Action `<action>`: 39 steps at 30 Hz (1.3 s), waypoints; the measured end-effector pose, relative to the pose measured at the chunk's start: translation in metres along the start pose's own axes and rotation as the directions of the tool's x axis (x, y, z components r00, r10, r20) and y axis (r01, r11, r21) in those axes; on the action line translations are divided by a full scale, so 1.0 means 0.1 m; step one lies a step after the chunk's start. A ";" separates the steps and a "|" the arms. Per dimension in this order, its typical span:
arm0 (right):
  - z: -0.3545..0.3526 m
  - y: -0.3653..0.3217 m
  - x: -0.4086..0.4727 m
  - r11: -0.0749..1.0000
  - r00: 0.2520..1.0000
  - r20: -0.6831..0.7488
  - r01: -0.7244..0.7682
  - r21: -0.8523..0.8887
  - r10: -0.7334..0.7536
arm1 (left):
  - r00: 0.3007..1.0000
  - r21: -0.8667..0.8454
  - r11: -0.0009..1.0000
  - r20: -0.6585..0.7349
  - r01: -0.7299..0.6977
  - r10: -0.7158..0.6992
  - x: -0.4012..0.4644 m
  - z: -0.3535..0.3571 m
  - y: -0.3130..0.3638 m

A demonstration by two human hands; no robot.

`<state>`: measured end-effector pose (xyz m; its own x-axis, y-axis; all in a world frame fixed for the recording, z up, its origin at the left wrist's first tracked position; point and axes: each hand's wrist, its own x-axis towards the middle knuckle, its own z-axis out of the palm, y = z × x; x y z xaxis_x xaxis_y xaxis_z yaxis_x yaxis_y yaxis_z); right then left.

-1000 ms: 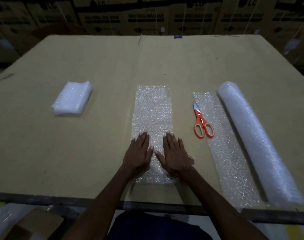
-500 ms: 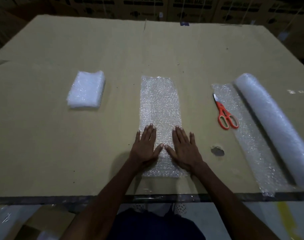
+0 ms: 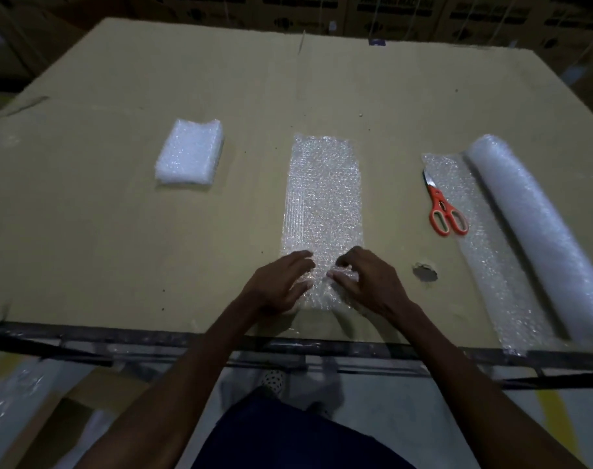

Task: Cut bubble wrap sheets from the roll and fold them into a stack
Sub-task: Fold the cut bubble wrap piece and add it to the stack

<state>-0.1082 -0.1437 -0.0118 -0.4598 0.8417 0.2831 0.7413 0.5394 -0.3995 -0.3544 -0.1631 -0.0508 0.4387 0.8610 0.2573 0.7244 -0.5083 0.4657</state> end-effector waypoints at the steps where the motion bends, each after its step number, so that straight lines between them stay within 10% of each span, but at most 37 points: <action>1: 0.00 -0.03 -0.09 1.000 1.000 0.021 0.002 0.024 -0.002 | 1.000 -0.032 0.999 -0.023 -0.014 0.013 -0.06 -0.01 0.06; 12: -0.05 0.01 -0.41 0.989 0.972 0.190 0.147 -0.034 -0.138 | 1.000 -0.034 0.999 0.012 0.008 -0.007 -0.28 0.03 0.32; 23: -0.28 0.19 0.04 0.966 0.987 0.163 -0.051 0.253 0.009 | 0.967 -0.196 0.973 -0.194 0.126 -0.164 0.13 -0.31 0.32; 32: -0.33 0.42 1.08 0.682 0.914 0.090 -0.358 0.638 0.395 | 0.858 -0.567 0.783 -0.239 0.257 -0.454 0.96 -0.73 -0.45; 39: -0.32 0.80 1.92 0.534 0.829 0.111 -0.449 0.716 0.549 | 0.884 -0.548 0.787 -0.169 0.283 -0.436 1.84 -0.85 -1.11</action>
<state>-0.1218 0.0602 0.0384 -0.0283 0.9963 -0.0812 0.2524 -0.0715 -0.9650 -0.3996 0.0534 0.0168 -0.0179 0.9857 0.1675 0.4028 -0.1462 0.9036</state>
